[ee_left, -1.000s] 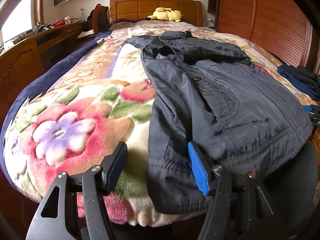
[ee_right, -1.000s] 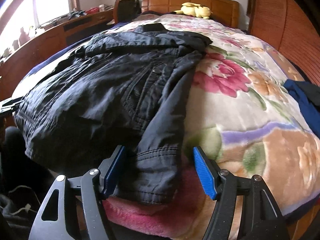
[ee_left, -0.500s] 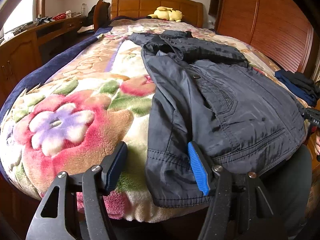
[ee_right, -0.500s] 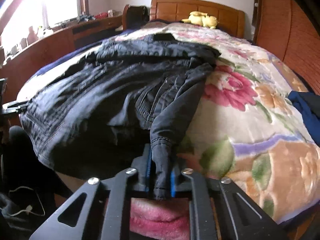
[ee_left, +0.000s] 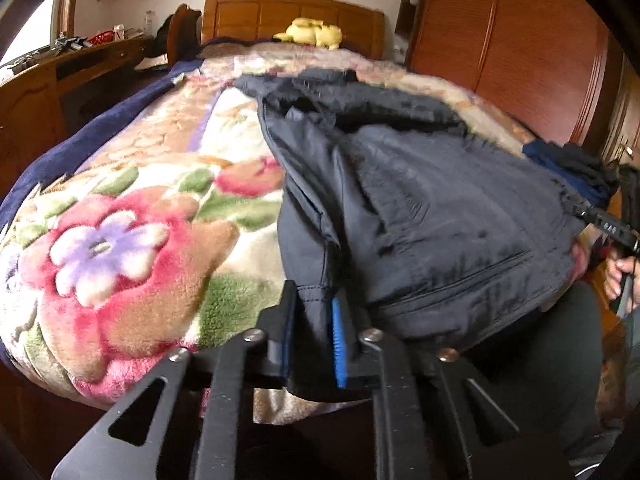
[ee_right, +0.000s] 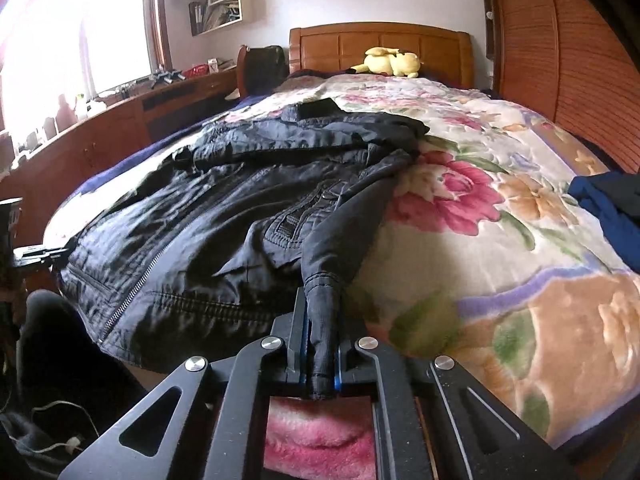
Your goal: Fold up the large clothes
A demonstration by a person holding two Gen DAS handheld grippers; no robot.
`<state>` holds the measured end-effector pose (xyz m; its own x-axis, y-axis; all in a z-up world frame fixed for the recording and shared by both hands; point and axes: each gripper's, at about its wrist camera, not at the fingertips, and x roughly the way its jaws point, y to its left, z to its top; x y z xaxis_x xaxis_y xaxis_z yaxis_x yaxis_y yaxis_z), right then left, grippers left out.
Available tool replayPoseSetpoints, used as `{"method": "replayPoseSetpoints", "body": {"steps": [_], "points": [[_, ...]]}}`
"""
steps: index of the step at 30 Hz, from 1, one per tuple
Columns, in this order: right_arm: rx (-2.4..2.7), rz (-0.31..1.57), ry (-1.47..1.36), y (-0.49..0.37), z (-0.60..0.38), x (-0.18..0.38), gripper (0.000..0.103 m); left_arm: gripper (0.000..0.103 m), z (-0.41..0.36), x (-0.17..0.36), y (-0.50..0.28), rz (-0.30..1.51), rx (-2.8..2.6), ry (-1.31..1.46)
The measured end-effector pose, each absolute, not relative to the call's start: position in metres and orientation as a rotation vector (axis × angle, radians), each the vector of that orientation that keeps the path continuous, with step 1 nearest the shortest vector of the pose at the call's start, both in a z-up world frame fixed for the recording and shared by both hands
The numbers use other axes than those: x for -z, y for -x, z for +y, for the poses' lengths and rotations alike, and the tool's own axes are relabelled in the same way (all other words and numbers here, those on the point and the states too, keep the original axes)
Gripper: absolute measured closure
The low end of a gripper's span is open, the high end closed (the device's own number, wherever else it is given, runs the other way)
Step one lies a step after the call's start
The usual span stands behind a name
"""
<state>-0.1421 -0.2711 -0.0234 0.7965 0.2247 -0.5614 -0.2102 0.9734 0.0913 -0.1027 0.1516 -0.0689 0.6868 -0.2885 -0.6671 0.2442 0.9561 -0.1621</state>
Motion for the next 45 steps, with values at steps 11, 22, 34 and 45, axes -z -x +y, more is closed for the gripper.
{"method": "replayPoseSetpoints", "body": {"steps": [11, 22, 34, 45], "points": [[-0.237, 0.493, -0.030, 0.169, -0.271, -0.027, 0.097, 0.096, 0.152, -0.013, 0.132, 0.518, 0.353, 0.125], [-0.261, 0.333, -0.020, 0.216, -0.284, -0.089, 0.097, 0.096, 0.154, -0.091, 0.156, 0.316, 0.377, 0.122], [-0.262, 0.253, 0.010, 0.186, -0.289, -0.114, 0.098, 0.096, 0.146, -0.129, 0.102, 0.233, 0.339, 0.070], [-0.215, 0.314, 0.010, 0.070, -0.278, -0.109, 0.098, 0.096, 0.139, -0.117, -0.006, 0.260, 0.279, 0.058]]}}
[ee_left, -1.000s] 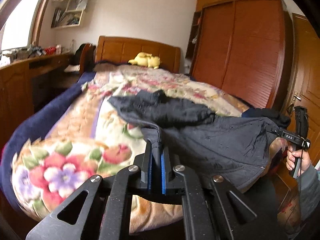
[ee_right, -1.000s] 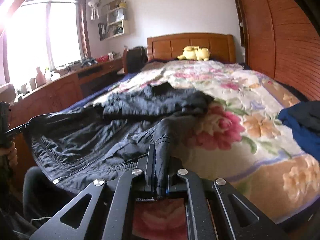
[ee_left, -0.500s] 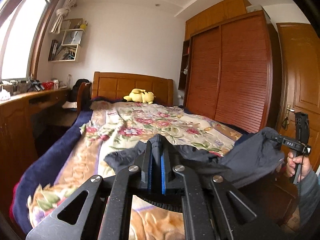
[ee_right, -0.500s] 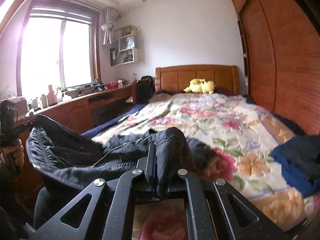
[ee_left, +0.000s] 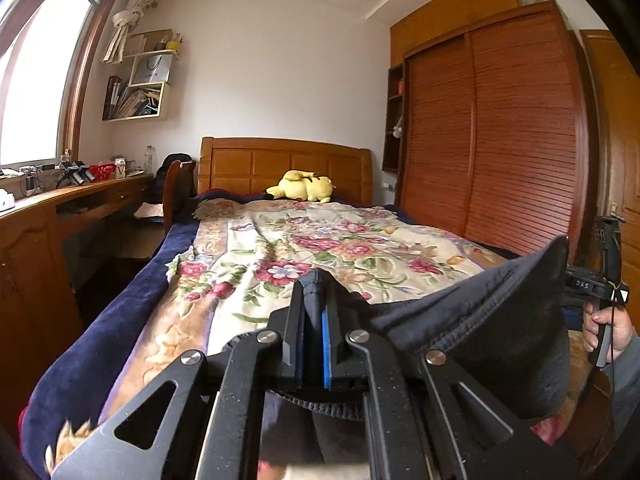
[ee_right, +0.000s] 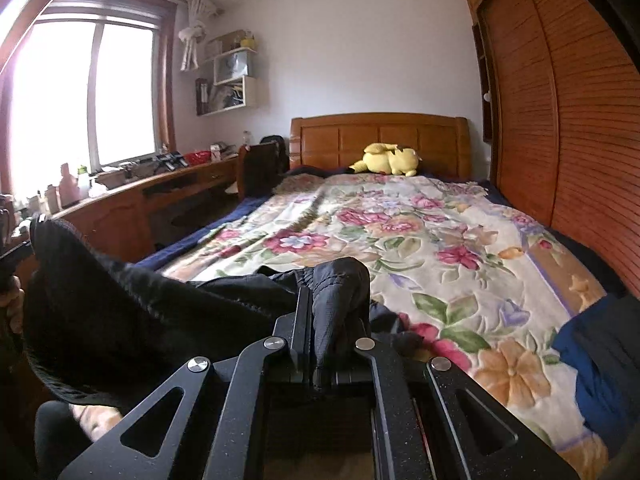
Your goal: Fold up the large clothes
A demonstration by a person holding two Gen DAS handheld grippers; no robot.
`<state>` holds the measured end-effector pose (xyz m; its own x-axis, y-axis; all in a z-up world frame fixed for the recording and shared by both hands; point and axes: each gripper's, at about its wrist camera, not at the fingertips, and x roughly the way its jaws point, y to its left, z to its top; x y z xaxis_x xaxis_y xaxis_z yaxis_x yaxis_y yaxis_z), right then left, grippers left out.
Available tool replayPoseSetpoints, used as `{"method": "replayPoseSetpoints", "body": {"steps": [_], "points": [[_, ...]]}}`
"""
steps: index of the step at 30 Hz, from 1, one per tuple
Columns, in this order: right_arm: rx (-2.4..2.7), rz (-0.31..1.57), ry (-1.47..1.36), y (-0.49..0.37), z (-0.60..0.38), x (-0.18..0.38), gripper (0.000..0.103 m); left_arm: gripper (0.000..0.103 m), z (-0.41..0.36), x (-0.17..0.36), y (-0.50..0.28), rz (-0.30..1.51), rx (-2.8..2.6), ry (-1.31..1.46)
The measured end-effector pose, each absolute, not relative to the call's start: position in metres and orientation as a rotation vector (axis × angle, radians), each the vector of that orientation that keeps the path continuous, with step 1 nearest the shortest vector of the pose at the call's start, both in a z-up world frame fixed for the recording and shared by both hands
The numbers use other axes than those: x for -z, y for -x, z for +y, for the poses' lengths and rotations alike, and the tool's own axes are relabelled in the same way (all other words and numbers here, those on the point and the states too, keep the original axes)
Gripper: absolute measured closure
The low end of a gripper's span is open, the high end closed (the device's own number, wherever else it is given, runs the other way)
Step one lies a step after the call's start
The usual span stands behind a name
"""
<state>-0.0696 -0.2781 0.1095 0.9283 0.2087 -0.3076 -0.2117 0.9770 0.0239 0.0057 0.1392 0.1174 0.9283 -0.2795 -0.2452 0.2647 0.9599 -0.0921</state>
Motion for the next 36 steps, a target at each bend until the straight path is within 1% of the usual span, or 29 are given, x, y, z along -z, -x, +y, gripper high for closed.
{"method": "replayPoseSetpoints", "body": {"steps": [8, 16, 21, 25, 27, 29, 32, 33, 34, 36], "points": [[-0.161, 0.362, 0.008, -0.019, -0.273, -0.120, 0.098, 0.096, 0.145, -0.103, -0.105, 0.318, 0.221, 0.044], [-0.144, 0.495, -0.042, -0.123, -0.271, -0.090, 0.097, 0.096, 0.143, -0.052, -0.205, 0.449, 0.180, 0.015], [-0.129, 0.552, -0.047, -0.160, -0.264, -0.068, 0.097, 0.095, 0.143, -0.028, -0.222, 0.494, 0.171, 0.022], [-0.129, 0.565, -0.058, -0.173, -0.267, -0.068, 0.097, 0.094, 0.142, -0.022, -0.225, 0.517, 0.168, 0.010], [-0.124, 0.576, -0.059, -0.175, -0.265, -0.068, 0.097, 0.092, 0.143, -0.020, -0.223, 0.529, 0.172, 0.006], [-0.121, 0.576, -0.062, -0.178, -0.265, -0.067, 0.097, 0.087, 0.145, -0.022, -0.219, 0.533, 0.172, 0.007], [-0.141, 0.580, -0.089, -0.178, -0.270, -0.067, 0.090, 0.079, 0.147, -0.024, -0.209, 0.536, 0.173, 0.012], [-0.149, 0.584, -0.100, -0.177, -0.272, -0.067, 0.085, 0.077, 0.149, -0.025, -0.202, 0.539, 0.177, 0.014], [-0.153, 0.581, -0.109, -0.177, -0.275, -0.065, 0.082, 0.073, 0.151, -0.026, -0.198, 0.538, 0.185, 0.017], [-0.170, 0.563, -0.116, -0.167, -0.279, -0.068, 0.071, 0.066, 0.154, -0.028, -0.183, 0.537, 0.210, 0.018]]}}
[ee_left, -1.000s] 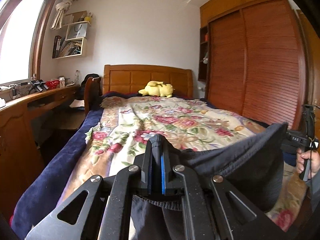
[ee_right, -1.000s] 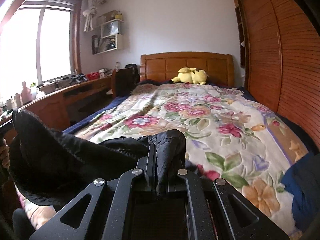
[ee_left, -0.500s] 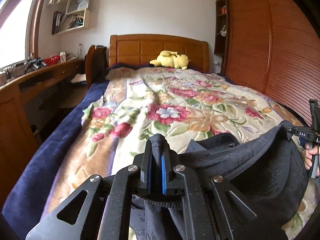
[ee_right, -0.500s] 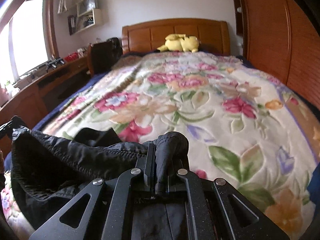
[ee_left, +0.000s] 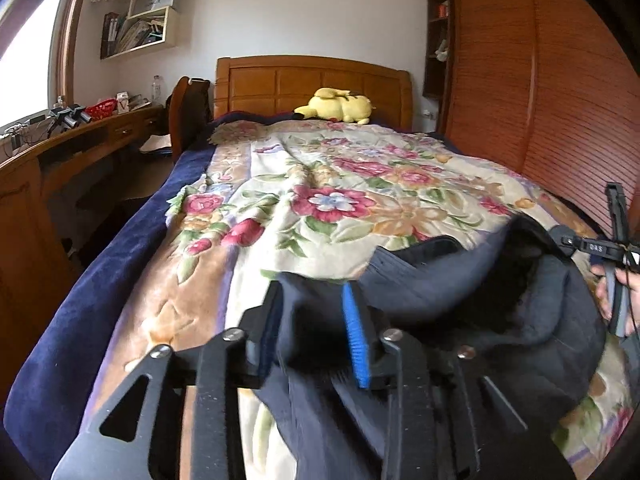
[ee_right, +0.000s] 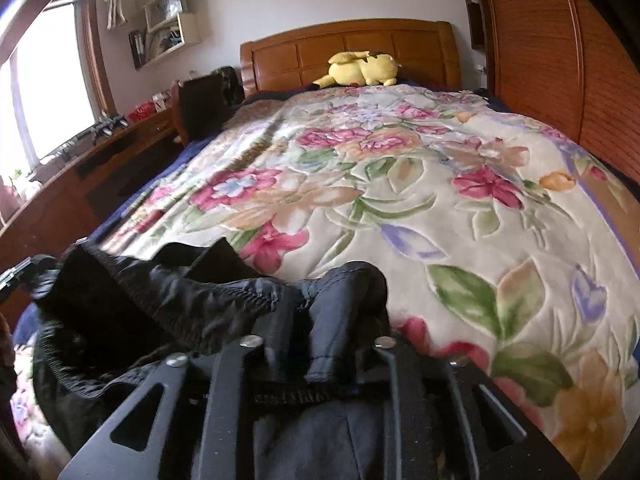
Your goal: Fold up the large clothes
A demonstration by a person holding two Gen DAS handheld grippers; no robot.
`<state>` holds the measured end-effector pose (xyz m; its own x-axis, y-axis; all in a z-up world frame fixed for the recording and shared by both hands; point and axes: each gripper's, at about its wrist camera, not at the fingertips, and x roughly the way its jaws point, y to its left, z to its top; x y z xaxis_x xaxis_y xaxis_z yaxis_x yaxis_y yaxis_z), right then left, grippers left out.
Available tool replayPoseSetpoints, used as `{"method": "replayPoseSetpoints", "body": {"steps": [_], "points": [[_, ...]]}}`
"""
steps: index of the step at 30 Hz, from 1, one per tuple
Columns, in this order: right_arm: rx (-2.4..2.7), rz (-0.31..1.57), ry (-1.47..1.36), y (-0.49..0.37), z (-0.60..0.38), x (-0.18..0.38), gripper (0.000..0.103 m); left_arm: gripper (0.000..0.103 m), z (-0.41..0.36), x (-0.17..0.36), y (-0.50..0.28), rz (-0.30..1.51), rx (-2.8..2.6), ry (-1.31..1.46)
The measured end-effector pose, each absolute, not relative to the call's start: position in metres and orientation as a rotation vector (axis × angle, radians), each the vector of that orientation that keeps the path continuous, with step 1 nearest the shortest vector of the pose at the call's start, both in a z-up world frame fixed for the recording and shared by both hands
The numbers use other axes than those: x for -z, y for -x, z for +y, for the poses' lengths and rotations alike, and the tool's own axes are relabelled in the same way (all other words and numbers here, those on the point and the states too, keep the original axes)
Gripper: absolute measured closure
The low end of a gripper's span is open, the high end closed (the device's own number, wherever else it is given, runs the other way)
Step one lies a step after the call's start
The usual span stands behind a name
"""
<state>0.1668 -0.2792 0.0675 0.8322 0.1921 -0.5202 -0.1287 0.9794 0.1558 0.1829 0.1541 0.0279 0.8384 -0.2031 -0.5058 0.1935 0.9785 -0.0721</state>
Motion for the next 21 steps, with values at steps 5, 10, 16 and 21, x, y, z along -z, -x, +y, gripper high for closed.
{"method": "replayPoseSetpoints", "body": {"steps": [5, 10, 16, 21], "points": [[-0.142, 0.551, -0.092, -0.147, -0.279, -0.071, 0.050, 0.062, 0.157, -0.020, -0.154, 0.580, 0.219, -0.004], [-0.089, 0.546, -0.055, -0.124, -0.283, -0.073, 0.037, 0.060, 0.156, 0.004, -0.127, 0.654, 0.230, -0.045], [-0.077, 0.599, -0.010, -0.076, -0.288, -0.037, 0.036, 0.058, 0.157, 0.022, -0.098, 0.690, 0.258, -0.052], [-0.081, 0.637, -0.011, -0.037, -0.295, -0.014, 0.036, 0.057, 0.156, 0.040, -0.093, 0.740, 0.259, -0.066]]}}
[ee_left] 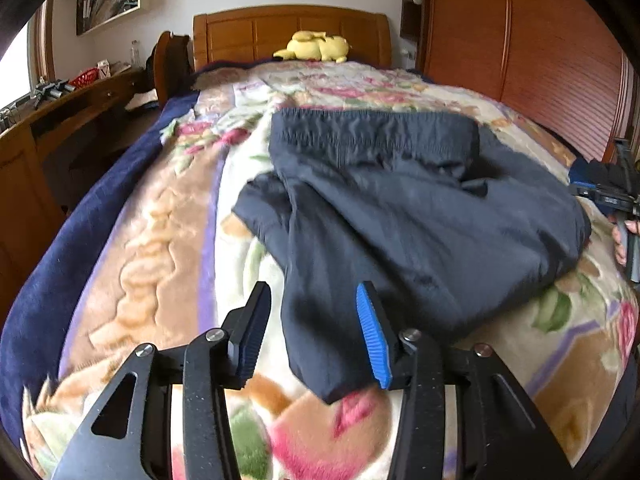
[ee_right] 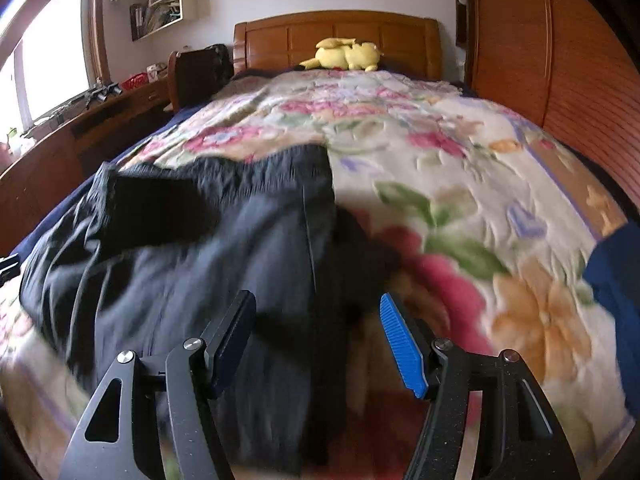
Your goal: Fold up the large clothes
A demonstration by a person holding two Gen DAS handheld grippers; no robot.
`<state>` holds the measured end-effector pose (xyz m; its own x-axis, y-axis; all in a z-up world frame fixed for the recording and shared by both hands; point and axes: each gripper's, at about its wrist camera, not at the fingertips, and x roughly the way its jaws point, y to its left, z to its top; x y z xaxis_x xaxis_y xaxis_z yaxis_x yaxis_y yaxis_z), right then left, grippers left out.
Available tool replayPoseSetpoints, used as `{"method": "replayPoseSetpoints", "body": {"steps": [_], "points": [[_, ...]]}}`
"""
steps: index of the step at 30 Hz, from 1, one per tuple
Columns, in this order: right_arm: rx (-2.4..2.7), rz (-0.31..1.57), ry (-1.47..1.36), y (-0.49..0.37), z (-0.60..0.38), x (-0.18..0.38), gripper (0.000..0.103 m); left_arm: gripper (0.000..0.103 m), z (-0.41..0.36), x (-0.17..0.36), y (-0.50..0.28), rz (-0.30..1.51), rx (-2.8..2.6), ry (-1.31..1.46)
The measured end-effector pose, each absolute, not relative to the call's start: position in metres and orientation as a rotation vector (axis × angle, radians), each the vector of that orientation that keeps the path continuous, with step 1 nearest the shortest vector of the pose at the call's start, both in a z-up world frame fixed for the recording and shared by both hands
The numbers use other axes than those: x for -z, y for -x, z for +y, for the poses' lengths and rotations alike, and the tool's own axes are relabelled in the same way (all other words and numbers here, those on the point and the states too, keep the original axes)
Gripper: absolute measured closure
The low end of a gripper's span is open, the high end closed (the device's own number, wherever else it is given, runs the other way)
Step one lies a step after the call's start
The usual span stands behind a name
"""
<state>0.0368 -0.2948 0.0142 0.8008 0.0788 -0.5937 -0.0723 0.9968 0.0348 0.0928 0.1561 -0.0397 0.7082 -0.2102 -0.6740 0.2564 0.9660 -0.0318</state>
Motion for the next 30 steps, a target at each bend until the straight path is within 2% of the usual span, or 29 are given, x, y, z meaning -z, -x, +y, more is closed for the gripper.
{"method": "replayPoseSetpoints", "body": {"steps": [12, 30], "points": [[-0.188, 0.708, 0.017, 0.014, -0.283, -0.008, 0.036, 0.055, 0.155, 0.061, -0.097, 0.802, 0.249, -0.072], [-0.208, 0.738, 0.024, -0.030, -0.272, 0.014, 0.036, 0.055, 0.149, 0.074, -0.107, 0.845, 0.242, -0.080]]}}
